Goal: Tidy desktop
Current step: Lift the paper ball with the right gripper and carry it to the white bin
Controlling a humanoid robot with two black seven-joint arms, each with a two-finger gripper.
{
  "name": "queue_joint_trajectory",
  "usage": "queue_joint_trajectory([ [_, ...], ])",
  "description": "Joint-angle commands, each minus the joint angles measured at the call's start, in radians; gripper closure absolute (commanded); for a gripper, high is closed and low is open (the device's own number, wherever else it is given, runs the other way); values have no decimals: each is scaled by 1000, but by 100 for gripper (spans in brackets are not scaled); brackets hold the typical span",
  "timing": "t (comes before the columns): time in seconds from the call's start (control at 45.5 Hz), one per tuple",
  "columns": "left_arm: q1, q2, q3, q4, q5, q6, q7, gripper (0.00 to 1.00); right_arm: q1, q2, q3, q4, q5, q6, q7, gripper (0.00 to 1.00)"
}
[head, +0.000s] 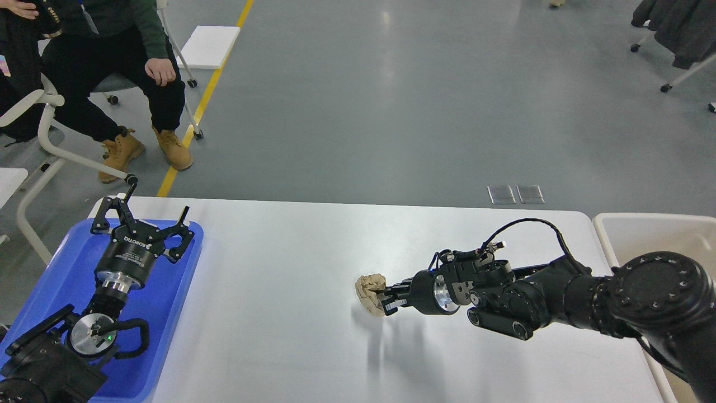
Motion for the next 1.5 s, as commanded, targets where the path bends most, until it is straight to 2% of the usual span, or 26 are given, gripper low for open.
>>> queue_joint_trajectory([
  [0.0, 0, 0, 0, 0, 0, 0, 0, 1, 174, -75, -2, 134, 7, 61, 14, 100],
  [0.11, 0, 0, 0, -1, 0, 0, 0, 1, 255, -148, -8, 220, 13, 136, 12, 100],
  [0.352, 0, 0, 0, 0, 0, 0, 0, 1, 496, -277, -163, 324, 168, 406, 14, 100],
  [0.484, 0, 0, 0, 0, 0, 0, 0, 1, 597, -340, -206, 355, 180, 542, 12, 100],
  [0.66, 0, 0, 0, 0, 0, 0, 0, 1, 738, -369, -277, 365, 228, 665, 12, 100],
  [0.946, 0, 0, 0, 0, 0, 0, 0, 1, 919, -428, -344, 404, 257, 797, 12, 100],
  [1.21, 0, 0, 0, -1, 0, 0, 0, 1, 1031, -458, -410, 427, 257, 844, 12, 100],
  [1.474, 0, 0, 0, 0, 0, 0, 0, 1, 1047, -480, -452, 425, 272, 844, 11, 100],
])
